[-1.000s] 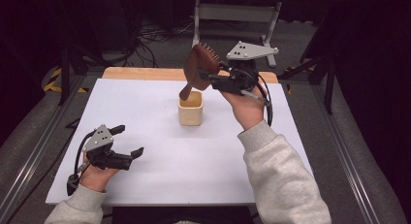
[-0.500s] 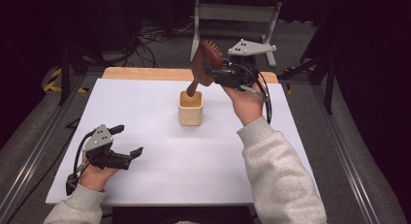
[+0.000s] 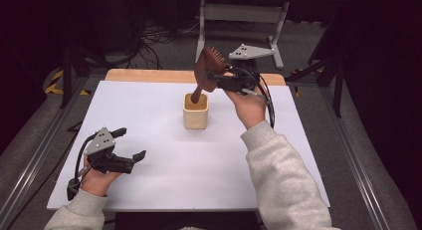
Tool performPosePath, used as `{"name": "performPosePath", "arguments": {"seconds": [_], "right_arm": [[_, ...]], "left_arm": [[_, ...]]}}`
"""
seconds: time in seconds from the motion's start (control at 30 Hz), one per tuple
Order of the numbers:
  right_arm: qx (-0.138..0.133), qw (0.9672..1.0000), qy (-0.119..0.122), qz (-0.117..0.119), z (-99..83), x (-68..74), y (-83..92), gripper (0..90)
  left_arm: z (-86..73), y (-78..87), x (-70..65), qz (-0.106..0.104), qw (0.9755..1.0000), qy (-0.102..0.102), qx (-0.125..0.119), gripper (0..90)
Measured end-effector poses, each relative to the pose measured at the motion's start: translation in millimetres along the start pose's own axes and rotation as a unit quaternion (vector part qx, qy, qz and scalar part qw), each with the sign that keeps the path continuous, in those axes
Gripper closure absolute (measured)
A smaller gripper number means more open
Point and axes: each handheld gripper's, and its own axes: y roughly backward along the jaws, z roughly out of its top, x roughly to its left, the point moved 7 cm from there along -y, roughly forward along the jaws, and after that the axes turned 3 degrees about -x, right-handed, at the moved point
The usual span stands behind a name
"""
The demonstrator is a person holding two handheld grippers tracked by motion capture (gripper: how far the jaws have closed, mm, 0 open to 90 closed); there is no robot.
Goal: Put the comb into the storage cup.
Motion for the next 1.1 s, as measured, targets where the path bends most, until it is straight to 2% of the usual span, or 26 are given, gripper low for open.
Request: {"name": "performPosePath", "arguments": {"seconds": [0.37,0.73,1.1], "right_arm": [[0.018,0.9996,-0.021,0.012,-17.7,-4.7,-19.1,57.8],[0.046,0.9977,-0.045,0.022,-40.0,-8.7,-36.1,57.1],[0.069,0.9953,-0.059,0.033,-49.7,-7.8,-42.8,56.2]], "left_arm": [[-0.2,0.9,1.3,0.001,1.0,0.001,-0.001,0.0],[-0.7,1.0,1.7,0.001,1.0,0.001,0.001,0.1],[-1.0,0.1,1.2,0.0,1.0,-0.001,0.002,0.0]]}}
